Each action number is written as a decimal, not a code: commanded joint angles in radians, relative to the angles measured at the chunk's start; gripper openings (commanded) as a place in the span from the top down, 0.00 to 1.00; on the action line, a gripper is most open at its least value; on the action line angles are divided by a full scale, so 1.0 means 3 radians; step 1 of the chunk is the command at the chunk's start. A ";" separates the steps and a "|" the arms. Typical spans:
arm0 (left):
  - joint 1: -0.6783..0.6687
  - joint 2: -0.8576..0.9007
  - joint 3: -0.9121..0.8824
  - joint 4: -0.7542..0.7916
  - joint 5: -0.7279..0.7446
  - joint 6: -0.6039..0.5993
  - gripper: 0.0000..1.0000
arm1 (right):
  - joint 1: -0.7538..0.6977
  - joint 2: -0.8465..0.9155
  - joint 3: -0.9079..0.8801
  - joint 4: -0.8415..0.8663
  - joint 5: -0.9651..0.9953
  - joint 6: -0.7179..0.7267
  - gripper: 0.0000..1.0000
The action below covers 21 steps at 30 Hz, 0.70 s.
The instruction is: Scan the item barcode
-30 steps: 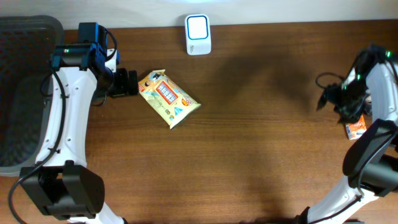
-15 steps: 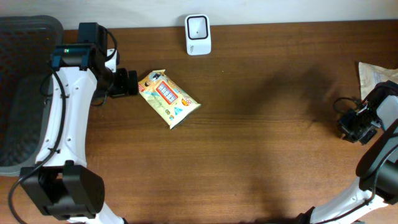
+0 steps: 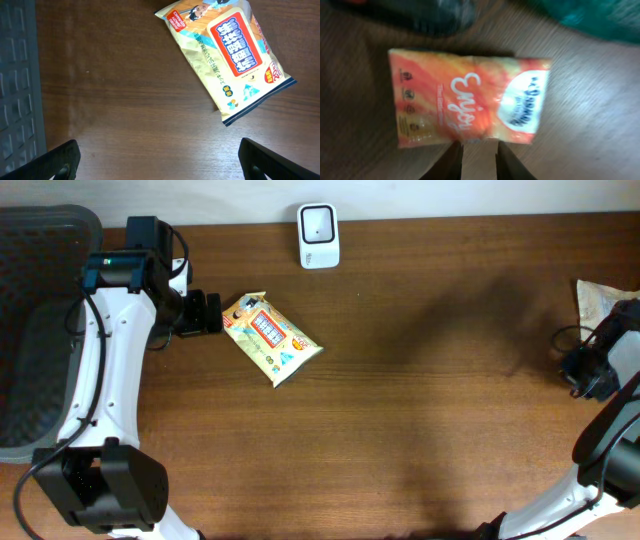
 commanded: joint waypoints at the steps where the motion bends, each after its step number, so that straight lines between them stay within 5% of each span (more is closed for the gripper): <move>1: 0.0005 -0.0057 -0.0010 -0.0001 -0.0011 0.0005 0.01 | -0.0014 0.0019 0.0416 -0.0196 0.0282 -0.0019 0.76; 9: 0.0005 -0.0057 -0.0010 -0.0001 -0.0011 0.0005 0.01 | 0.0009 0.0024 0.0832 -0.0829 -0.0538 -0.0018 0.81; 21: 0.0005 -0.0057 -0.0010 -0.0001 -0.0011 0.0005 0.01 | 0.0008 0.0029 -0.0215 0.0062 0.0052 0.0144 0.81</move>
